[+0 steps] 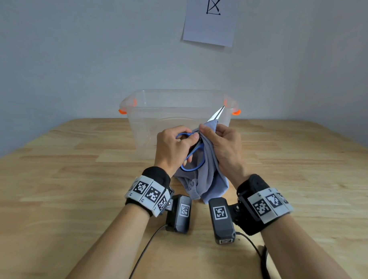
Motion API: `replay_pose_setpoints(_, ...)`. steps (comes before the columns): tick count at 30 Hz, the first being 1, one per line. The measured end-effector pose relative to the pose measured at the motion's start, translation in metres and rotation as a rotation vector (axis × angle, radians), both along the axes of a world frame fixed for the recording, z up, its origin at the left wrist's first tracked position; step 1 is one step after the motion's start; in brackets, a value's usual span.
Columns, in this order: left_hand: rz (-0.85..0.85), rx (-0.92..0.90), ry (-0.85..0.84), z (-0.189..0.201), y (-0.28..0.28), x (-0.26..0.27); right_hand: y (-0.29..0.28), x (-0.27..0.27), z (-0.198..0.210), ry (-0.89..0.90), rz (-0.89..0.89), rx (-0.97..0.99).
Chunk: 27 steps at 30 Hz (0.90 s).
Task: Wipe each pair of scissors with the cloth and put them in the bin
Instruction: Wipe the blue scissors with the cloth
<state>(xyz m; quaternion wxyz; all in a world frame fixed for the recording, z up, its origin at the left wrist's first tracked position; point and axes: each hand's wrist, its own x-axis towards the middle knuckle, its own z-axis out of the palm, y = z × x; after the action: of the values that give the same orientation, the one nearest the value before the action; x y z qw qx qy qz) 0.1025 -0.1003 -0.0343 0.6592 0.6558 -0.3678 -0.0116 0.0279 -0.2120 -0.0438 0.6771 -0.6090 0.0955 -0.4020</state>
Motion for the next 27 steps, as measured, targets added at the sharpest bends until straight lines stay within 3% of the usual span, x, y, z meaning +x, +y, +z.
replay_pose_setpoints(6,0.006,0.015,-0.049,-0.0026,-0.0029,-0.0026,0.001,0.0007,0.0004,-0.059,-0.001,0.116)
replay_pose_setpoints(18,0.004,0.04,-0.097,-0.0039,-0.0051,-0.0073,0.002,0.0019,-0.0031,-0.044,-0.08,0.156)
replay_pose_setpoints(22,-0.004,0.057,-0.065,-0.0036,-0.0055,-0.0079,0.0002,0.0029,-0.0018,-0.038,-0.105,0.131)
replay_pose_setpoints(27,0.025,0.068,0.042,-0.0043,-0.0074,-0.0064,-0.0036,-0.0004,-0.0053,0.0,0.033,0.092)
